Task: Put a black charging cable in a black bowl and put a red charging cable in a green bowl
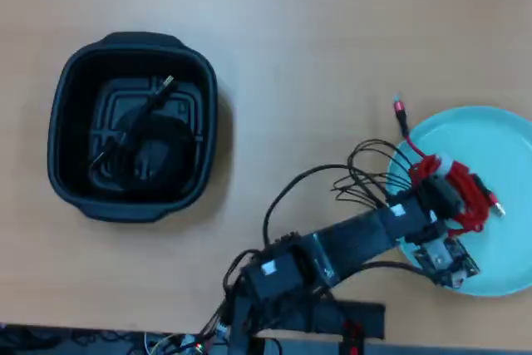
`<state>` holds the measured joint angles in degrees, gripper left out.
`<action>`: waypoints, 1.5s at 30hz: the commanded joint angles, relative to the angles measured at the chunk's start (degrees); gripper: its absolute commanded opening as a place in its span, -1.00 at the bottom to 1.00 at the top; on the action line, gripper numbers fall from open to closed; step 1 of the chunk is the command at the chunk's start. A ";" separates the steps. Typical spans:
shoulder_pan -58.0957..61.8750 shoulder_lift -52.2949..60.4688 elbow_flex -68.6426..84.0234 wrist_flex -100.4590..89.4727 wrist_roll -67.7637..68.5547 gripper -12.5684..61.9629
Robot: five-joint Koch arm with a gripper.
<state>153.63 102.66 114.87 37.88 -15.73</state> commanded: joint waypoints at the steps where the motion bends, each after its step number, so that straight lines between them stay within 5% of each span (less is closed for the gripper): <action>1: 2.11 -1.76 -16.26 -6.50 1.23 -0.86; 25: 1.67 -5.54 -8.88 -4.83 1.41 -0.84; 28: 1.49 -5.54 -9.93 -2.99 1.23 -0.68; 35: 2.11 -5.63 -13.62 -0.26 5.27 0.16; 45: 5.27 -0.44 -16.70 1.23 6.68 0.22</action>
<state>158.99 97.56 114.87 38.94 -9.84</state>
